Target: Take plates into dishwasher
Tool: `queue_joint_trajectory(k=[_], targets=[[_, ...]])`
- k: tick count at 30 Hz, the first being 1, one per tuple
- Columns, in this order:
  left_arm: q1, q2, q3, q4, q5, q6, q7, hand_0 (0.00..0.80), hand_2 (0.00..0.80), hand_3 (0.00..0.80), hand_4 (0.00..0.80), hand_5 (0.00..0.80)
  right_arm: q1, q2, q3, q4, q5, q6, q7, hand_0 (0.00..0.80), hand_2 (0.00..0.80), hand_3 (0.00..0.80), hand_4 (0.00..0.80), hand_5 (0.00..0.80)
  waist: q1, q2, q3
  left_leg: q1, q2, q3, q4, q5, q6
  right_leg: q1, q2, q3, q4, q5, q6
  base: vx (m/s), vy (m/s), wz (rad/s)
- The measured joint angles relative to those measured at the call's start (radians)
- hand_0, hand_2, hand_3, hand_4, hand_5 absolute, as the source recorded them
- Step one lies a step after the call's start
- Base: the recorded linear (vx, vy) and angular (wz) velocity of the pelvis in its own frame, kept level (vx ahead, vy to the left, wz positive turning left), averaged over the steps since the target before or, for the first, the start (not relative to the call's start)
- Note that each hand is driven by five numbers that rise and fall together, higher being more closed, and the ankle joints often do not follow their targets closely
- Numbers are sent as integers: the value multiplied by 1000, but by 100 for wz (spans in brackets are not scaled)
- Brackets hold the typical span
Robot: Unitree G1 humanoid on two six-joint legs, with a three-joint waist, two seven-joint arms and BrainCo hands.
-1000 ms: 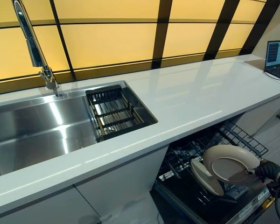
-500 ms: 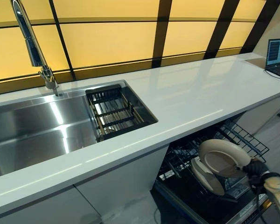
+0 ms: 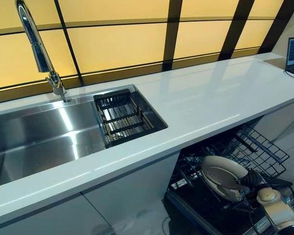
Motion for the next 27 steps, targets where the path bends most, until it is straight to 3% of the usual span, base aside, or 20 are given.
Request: queue_joint_trajectory(k=[6,17,18,19,27], targets=[[0,-2,0,-9,0,4,2,0,0,0,0,0,-64,-1,49,44,-145,52,28,800,800,800,800,800,25,2,-1,-2,-1,-24,0,3,-5,1,0,-4,0,0,0,-1,1,2],[-5,-2,0,-22,1,45,6,0,0,0,0,0,-129,-39,123,72,-337,76,216,800,800,800,800,800,46,6,-22,-3,0,-33,1,3,-4,4,0,-11,0,0,0,0,0,0],[-6,-2,0,-22,1,46,6,0,0,0,0,0,-132,-41,123,73,-337,78,227,562,562,562,562,562,46,6,-24,-3,0,-33,1,3,-4,4,0,-11,0,0,0,0,0,0],[-12,-2,0,-23,1,50,7,0,0,0,0,0,-134,-43,124,78,-337,83,253,0,0,0,0,0,47,5,-28,-3,0,-34,1,3,-4,5,0,-12,0,0,0,0,0,0],[-23,-2,0,-23,2,69,18,0,0,0,0,0,-129,-39,165,104,-286,93,361,0,0,0,0,0,47,3,-32,-3,0,-38,1,3,-4,7,0,-15,0,0,0,0,0,0]])
